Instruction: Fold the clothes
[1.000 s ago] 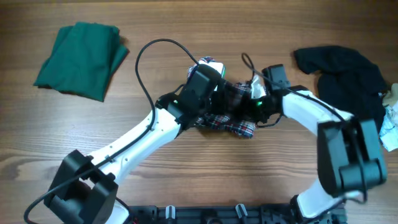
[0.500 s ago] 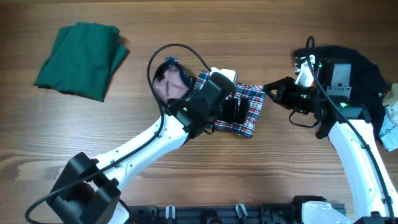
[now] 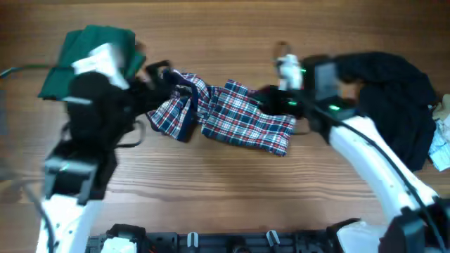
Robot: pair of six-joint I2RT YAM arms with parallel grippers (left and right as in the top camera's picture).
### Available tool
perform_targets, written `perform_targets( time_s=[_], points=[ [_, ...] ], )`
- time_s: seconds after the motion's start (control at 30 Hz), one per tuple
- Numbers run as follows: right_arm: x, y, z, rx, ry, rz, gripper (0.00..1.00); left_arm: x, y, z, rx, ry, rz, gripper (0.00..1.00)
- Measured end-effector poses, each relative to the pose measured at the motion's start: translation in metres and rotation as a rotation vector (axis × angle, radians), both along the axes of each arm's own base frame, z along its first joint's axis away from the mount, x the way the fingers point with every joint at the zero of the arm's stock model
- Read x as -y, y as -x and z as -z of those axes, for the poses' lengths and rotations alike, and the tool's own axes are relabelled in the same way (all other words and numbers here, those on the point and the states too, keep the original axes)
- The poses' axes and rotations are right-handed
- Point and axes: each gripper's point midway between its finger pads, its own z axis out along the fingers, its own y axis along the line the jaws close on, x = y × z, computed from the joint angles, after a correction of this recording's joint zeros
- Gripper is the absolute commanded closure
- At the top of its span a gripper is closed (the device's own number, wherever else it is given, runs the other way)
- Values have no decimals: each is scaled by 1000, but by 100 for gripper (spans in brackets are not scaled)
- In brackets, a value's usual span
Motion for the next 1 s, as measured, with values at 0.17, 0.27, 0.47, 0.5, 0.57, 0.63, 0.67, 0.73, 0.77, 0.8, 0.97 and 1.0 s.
perform_targets(
  time_s=[0.17,0.27,0.47,0.5,0.57,0.63,0.67,0.73,0.77,0.8,0.97,1.0],
  points=[
    [-114,7,4,213,175,-290,33,-84,18,34,-168,-3,-265,0],
    [-158,6,38,254,264,-359,16,-113,24,38,-192,6,-360,0],
    [-211,-20,58,453,312,-399,0,-181,54,44,-230,36,-603,0],
    [-216,-18,57,474,312,-407,1,-195,63,45,-239,43,-659,0],
    [-228,-15,59,512,316,-428,1,-210,73,48,-253,60,-718,0],
    [-238,-1,86,516,372,-475,0,-223,81,49,-254,77,-768,0],
    [-241,3,97,520,403,-486,1,-224,82,49,-254,82,-773,0],
    [-245,10,115,525,454,-494,17,-224,83,50,-258,85,-773,0],
    [-244,10,121,524,472,-493,29,-223,83,50,-260,86,-771,0],
    [-242,8,124,521,483,-480,42,-223,83,50,-260,86,-771,0],
    [-224,-7,125,498,572,-366,96,-223,84,51,-265,87,-771,0],
    [-219,-10,123,476,594,-348,96,-223,84,51,-266,88,-771,0]
  ],
)
